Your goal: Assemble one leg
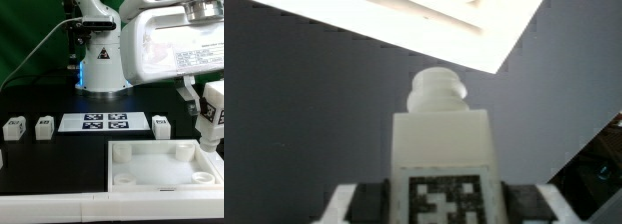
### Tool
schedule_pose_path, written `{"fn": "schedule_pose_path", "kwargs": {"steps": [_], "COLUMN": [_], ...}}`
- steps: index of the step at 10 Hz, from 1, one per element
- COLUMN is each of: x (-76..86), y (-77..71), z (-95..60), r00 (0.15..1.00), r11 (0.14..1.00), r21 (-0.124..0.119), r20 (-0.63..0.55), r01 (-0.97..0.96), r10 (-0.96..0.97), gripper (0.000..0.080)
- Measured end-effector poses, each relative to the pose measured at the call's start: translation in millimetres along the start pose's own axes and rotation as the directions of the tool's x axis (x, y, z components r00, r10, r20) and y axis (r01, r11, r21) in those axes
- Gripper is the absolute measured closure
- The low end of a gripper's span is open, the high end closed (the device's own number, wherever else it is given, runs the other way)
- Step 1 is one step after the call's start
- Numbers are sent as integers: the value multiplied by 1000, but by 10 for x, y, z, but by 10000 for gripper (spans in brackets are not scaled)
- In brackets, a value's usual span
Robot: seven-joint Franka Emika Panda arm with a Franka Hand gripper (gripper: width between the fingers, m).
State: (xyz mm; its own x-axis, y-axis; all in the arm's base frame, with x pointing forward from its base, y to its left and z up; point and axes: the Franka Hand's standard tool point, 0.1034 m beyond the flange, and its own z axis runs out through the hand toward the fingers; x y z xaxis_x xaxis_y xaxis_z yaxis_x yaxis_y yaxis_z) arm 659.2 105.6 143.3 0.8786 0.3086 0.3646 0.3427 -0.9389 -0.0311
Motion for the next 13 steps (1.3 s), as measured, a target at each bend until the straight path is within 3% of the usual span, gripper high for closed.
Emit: {"fn": "schedule_pose_path", "kwargs": {"steps": [1,3,6,9,13], "x": [-29,-347,-490,-680,-685], "y": [32,260,230,88,-46], "z": [12,116,241,322,347], "r00": [1000,1000,1000,1000,1000], "r11": [1000,1000,1000,1000,1000], "r21": [-2,-25,-25,-16,-11], "r20": [-2,-24,-16,-4,-9], "r01": [9,14,10,17,28], "r10": [-9,-15,-11,-17,-28], "gripper": [509,509,509,509,509]}}
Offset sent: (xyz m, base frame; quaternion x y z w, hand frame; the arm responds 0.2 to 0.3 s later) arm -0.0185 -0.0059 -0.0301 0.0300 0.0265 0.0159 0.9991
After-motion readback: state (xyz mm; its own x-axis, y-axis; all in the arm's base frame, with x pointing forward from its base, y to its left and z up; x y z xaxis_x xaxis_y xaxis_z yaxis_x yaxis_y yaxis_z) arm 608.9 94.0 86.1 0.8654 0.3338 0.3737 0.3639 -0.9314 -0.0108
